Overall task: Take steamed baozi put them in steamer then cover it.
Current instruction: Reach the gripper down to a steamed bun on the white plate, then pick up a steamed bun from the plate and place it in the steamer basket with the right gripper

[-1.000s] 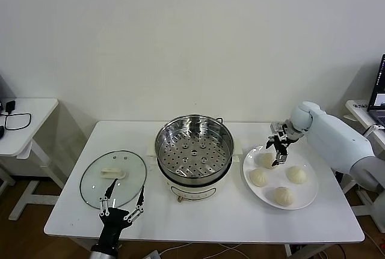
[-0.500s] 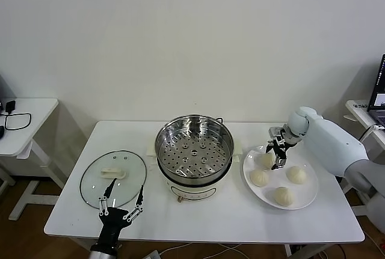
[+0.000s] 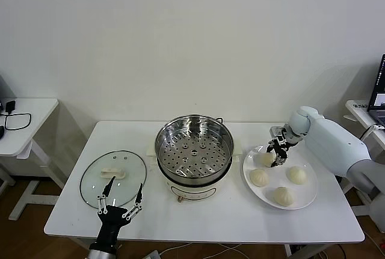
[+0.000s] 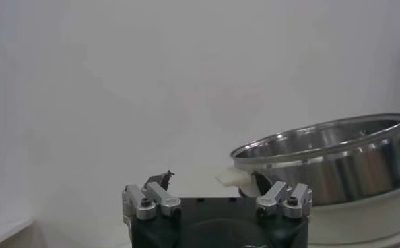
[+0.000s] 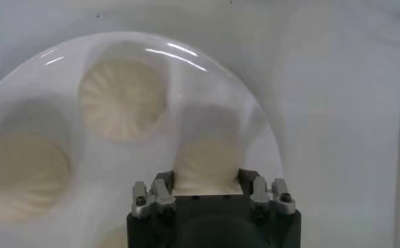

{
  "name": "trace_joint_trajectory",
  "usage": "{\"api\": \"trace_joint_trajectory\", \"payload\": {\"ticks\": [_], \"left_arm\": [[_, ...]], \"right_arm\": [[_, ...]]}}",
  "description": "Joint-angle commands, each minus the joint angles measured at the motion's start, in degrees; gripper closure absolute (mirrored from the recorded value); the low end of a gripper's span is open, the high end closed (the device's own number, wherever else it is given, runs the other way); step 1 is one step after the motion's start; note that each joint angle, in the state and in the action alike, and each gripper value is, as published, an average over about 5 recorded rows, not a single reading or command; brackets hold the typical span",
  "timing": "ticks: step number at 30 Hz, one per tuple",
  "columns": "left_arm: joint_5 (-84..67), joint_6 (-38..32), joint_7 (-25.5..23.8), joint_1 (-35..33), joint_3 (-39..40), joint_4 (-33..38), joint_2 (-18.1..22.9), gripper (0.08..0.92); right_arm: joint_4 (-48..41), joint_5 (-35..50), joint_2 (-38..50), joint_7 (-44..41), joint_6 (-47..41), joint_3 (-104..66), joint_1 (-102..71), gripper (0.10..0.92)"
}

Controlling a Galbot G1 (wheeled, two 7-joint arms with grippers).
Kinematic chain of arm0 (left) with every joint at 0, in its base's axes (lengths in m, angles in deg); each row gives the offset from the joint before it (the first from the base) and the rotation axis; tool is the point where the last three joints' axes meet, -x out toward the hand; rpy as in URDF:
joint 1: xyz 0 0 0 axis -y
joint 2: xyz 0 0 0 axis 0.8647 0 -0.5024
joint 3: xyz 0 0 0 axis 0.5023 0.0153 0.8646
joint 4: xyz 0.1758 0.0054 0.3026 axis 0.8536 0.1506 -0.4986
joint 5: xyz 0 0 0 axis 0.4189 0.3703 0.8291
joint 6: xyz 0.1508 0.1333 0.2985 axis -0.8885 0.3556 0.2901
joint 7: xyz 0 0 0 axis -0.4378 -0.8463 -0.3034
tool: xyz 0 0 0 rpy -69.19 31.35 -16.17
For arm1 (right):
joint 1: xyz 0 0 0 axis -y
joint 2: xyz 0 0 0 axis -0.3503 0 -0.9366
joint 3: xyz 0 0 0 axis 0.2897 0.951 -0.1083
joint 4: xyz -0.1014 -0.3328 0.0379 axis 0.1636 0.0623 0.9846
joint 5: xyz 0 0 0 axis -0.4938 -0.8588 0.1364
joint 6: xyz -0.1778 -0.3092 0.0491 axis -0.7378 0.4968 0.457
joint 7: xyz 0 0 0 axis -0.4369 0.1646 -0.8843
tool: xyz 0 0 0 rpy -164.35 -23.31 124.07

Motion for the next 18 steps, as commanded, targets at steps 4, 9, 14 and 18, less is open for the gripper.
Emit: {"api": "trace_joint_trajectory", "payload": {"ticks": [4, 9, 14, 18], "left_arm": [[0.0, 0.3, 0.1, 0.2, 0.4, 0.5, -0.1, 0.177], [0.0, 0.3, 0.1, 0.0, 0.7, 0.9, -0.1, 0.177], [0.0, 0.3, 0.2, -0.4, 0.6, 1.5, -0.1, 0.177], [0.0, 0.3, 0.3, -0.6, 0.8, 2.1, 0.0, 0.177]], "right_arm": [[14.2, 4.6, 2.8, -1.6, 15.6, 9.5, 17.1, 0.373], [18.2, 5.4, -0.8, -1.9, 24.4, 13.8, 26.1, 0.372], [21.8, 3.6, -5.8, -1.9, 30.5, 15.5, 30.1, 0.372], [22.9, 0.0, -10.3, -2.1, 33.9, 16.1, 30.2, 0.372]]}}
